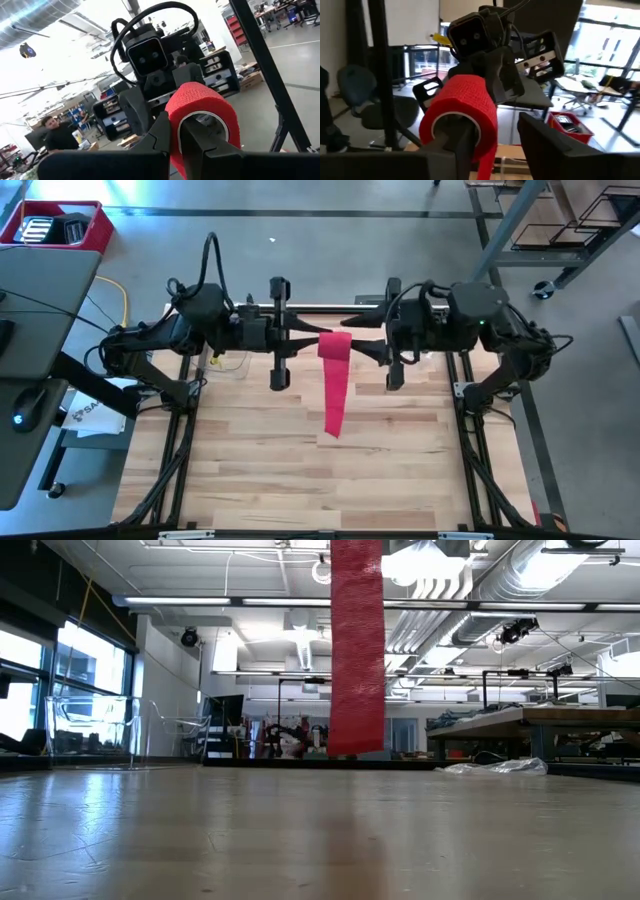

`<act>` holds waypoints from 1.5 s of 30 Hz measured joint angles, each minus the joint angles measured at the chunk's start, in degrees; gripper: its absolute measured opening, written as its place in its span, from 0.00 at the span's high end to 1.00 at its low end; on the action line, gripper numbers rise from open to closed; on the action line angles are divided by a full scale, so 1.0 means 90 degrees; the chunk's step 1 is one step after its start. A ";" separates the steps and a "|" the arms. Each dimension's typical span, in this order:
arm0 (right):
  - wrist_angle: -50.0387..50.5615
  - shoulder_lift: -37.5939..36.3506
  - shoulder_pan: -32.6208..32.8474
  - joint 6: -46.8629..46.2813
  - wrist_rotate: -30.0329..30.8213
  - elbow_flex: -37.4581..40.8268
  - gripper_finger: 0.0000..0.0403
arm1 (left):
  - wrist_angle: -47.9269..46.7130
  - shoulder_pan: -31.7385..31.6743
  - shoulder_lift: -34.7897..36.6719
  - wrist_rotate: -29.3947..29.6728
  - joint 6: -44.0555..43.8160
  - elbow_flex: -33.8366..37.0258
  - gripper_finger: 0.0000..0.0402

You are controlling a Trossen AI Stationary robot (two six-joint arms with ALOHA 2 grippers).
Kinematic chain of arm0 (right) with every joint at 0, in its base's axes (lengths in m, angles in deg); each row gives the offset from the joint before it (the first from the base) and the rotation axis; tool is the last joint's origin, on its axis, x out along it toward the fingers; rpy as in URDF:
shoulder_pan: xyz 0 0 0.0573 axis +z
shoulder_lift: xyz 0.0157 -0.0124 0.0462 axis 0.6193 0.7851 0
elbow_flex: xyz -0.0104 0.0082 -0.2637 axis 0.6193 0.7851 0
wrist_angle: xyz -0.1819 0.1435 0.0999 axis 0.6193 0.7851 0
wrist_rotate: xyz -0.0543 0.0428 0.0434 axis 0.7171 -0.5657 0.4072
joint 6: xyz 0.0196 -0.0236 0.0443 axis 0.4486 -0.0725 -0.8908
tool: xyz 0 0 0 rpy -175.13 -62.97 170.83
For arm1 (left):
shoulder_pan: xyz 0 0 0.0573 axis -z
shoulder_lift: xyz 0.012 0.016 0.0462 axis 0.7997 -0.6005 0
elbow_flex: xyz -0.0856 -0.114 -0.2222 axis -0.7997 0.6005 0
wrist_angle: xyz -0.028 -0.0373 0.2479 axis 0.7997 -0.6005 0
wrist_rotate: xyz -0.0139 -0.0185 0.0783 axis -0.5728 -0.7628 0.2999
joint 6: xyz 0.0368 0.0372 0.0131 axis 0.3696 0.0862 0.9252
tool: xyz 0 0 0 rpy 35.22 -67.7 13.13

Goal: Roll bandage
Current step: Roll the red bandage

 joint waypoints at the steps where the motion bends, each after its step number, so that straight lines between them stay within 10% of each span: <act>1: 0.0009 0.0000 -0.0013 -0.0007 -0.0050 0.0000 0.71 | 0.0000 0.0009 0.0000 0.0009 -0.0002 0.0000 0.97; 8: 0.0013 -0.0005 -0.0018 0.1452 0.0106 -0.0007 0.97 | 0.0124 0.0070 0.0000 0.0553 -0.1240 0.0002 0.91; 16: -0.0182 0.0012 0.0406 0.5431 0.1173 0.0007 0.89 | -0.0073 0.0082 0.0000 0.0600 -0.3743 0.0002 0.80; 26: -0.0275 0.0010 0.0797 0.6831 0.1819 0.0012 0.88 | -0.0391 0.0053 -0.0199 0.0968 -0.5173 -0.0010 0.76; 35: -0.0227 0.0006 0.0933 0.6951 0.2082 0.0012 0.91 | -0.0270 -0.0013 -0.0397 0.0703 -0.5077 -0.0015 0.77; 45: -0.0030 -0.0039 0.0926 0.4319 0.1970 0.0000 0.81 | -0.0067 -0.0010 -0.0330 0.0728 -0.3943 0.0000 0.97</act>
